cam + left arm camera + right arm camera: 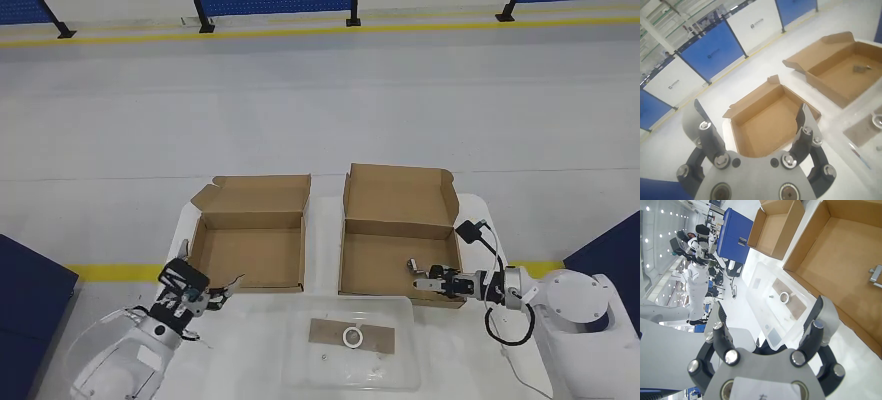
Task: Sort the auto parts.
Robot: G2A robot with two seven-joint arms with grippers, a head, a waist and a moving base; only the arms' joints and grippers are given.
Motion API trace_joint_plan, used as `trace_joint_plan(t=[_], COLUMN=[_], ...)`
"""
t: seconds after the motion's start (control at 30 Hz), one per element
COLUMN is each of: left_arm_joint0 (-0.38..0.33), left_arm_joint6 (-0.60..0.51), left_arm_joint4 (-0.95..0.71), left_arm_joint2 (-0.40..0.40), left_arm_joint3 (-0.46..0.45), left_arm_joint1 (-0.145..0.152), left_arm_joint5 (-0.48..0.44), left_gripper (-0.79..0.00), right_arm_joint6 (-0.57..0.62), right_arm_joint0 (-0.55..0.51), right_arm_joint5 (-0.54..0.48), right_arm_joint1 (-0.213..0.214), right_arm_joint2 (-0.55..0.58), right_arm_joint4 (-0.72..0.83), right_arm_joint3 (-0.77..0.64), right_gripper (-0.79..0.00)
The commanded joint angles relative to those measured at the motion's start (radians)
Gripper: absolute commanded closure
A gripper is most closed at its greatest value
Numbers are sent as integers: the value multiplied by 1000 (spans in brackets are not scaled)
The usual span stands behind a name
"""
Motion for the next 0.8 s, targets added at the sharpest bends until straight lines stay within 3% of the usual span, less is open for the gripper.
trace_joint_plan(t=[0.0,0.1,0.47,0.53,0.63,0.77], left_arm_joint0=[4,-4,-9,-11,-76,-174], left_arm_joint6=[-129,-245,-268,-350,-469,-710], left_arm_joint4=[25,13,42,71,44,-73], left_arm_joint2=[22,62,69,103,177,299], left_arm_joint3=[-92,-165,-193,-229,-229,-229], left_arm_joint1=[5,7,9,12,12,4], left_arm_joint5=[-108,-177,-195,-246,-333,-389], left_gripper=[-785,-785,-785,-785,-785,-785], right_arm_joint6=[0,0,0,0,0,0], right_arm_joint0=[0,0,0,0,0,0], right_arm_joint5=[0,0,0,0,0,0], right_arm_joint1=[0,0,0,0,0,0], right_arm_joint2=[0,0,0,0,0,0], right_arm_joint4=[0,0,0,0,0,0], right_arm_joint3=[0,0,0,0,0,0], right_gripper=[-785,-785,-785,-785,-785,-785])
